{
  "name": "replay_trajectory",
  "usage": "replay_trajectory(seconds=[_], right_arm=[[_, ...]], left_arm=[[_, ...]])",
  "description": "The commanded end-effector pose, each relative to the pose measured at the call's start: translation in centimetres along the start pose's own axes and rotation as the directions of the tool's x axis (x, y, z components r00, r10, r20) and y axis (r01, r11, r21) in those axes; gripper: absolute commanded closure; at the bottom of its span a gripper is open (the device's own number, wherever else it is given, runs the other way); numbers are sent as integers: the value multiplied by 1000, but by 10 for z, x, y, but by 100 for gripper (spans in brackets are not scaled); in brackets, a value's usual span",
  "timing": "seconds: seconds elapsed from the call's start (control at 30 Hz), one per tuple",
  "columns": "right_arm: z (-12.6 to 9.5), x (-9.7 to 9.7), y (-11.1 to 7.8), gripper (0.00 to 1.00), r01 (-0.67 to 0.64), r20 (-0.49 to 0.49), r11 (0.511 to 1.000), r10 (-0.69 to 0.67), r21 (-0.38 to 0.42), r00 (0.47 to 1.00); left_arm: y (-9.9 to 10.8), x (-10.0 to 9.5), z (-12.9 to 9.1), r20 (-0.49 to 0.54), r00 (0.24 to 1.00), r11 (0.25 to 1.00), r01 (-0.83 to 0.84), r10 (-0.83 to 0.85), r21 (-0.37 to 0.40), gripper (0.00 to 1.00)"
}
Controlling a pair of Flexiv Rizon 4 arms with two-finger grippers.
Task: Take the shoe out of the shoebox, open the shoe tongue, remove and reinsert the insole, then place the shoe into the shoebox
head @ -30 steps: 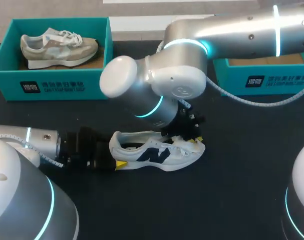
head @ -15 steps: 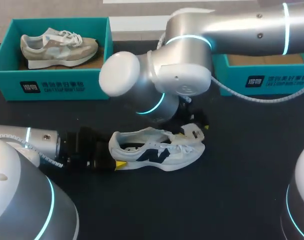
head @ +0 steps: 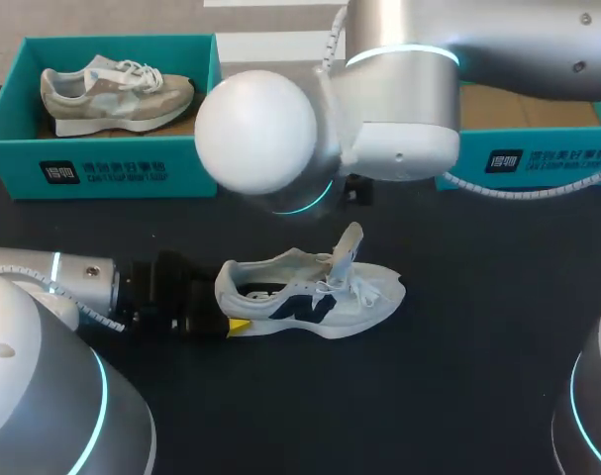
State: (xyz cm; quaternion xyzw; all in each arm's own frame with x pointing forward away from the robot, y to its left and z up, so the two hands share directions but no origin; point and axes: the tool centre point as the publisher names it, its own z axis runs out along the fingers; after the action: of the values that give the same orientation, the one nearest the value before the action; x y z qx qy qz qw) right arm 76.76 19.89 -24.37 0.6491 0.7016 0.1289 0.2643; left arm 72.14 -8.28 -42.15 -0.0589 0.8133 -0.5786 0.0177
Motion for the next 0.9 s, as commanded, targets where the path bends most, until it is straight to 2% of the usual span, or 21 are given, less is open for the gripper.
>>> replay_trajectory(seconds=[0.03,0.07,0.33,0.4,0.47,0.9], right_arm=[[-8,24,1,89,527,-306,832,-554,-175,774],[-10,31,2,100,586,-313,792,-607,-171,730],[-22,60,2,100,849,-360,497,-837,-181,413],[-22,66,-3,100,894,-395,415,-860,-171,323],[-23,69,-13,100,932,-436,340,-863,-125,256],[-23,69,-13,100,932,-436,340,-863,-125,256]], left_arm=[[4,0,0,2,1000,1000,0,0,-1,100],[4,0,0,2,1000,1000,0,0,-1,100],[4,0,0,2,1000,1000,0,0,-1,100],[4,0,0,2,1000,1000,0,0,-1,100],[4,0,0,2,1000,1000,0,0,-1,100],[4,0,0,2,1000,1000,0,0,-1,100]])
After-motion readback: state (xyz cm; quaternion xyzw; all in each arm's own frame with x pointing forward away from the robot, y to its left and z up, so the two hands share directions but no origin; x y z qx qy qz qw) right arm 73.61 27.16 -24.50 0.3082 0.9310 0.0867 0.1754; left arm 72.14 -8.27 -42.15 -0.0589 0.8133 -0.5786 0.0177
